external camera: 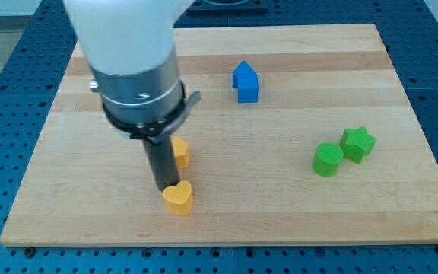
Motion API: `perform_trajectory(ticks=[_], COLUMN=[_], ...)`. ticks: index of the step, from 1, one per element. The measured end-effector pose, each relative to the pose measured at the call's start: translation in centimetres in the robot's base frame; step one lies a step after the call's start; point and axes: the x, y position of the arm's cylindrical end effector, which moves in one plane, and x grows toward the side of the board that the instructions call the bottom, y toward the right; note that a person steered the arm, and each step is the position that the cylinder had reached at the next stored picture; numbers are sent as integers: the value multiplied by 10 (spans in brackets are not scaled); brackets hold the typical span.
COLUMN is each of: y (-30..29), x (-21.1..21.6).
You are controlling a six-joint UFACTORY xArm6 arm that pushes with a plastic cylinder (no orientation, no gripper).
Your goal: Push the yellow hexagon into the yellow heart
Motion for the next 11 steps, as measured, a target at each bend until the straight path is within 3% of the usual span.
perform_trajectory(ticks=[2,3,6,7,8,9,10,11], y=[-89,-85,71,72,76,126,137,106], x=[-35,-77,-19,-18,-52,-47,-13,-8])
